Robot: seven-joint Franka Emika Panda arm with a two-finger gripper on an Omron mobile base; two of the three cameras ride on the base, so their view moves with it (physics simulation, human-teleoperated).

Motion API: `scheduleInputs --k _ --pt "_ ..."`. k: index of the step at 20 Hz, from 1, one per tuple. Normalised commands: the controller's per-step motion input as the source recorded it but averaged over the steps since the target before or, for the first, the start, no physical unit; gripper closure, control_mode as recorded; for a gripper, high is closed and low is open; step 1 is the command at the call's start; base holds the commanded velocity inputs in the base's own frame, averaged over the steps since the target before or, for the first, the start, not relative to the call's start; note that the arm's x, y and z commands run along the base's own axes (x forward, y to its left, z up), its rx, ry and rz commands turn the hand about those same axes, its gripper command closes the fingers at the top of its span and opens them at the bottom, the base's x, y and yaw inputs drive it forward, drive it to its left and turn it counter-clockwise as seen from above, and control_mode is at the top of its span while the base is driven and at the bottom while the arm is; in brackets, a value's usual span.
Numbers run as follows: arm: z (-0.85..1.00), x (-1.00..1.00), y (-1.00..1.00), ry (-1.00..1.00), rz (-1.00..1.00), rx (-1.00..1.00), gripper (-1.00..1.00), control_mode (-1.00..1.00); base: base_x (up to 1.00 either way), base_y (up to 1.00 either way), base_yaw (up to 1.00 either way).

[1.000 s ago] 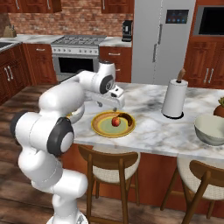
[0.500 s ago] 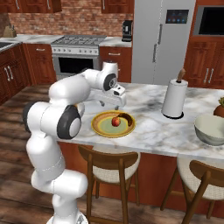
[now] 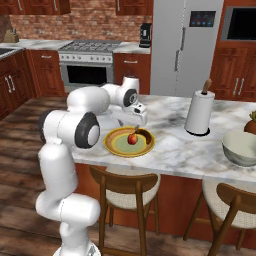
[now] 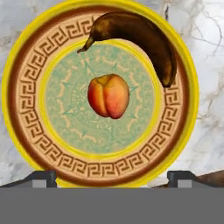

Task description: Take the fruits from the plate on the dining counter and place two fruits in each bowl.

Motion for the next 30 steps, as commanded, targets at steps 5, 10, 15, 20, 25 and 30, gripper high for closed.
scheduleInputs --k 5,10,15,20,25,30 --pt "-0.43 0.42 0.00 0.09 0.00 0.00 -1.00 -1.00 0.00 0.00 0.00" --pt "-0.13 0.22 0.00 0.08 0.00 0.00 -1.00 -1.00 0.00 0.00 0.00" --pt "-0.24 0.21 -0.15 0.04 0.00 0.00 -1.00 -1.00 0.00 0.00 0.00" --pt "-0.36 0.18 -0.10 0.11 0.05 0.00 -1.00 -1.00 0.00 0.00 0.00" --pt "-0.28 0.02 -0.01 0.04 0.05 0.00 -1.00 -1.00 0.00 0.00 0.00" --pt "-0.25 -0.03 0.00 0.00 0.01 0.00 -1.00 -1.00 0.00 0.00 0.00"
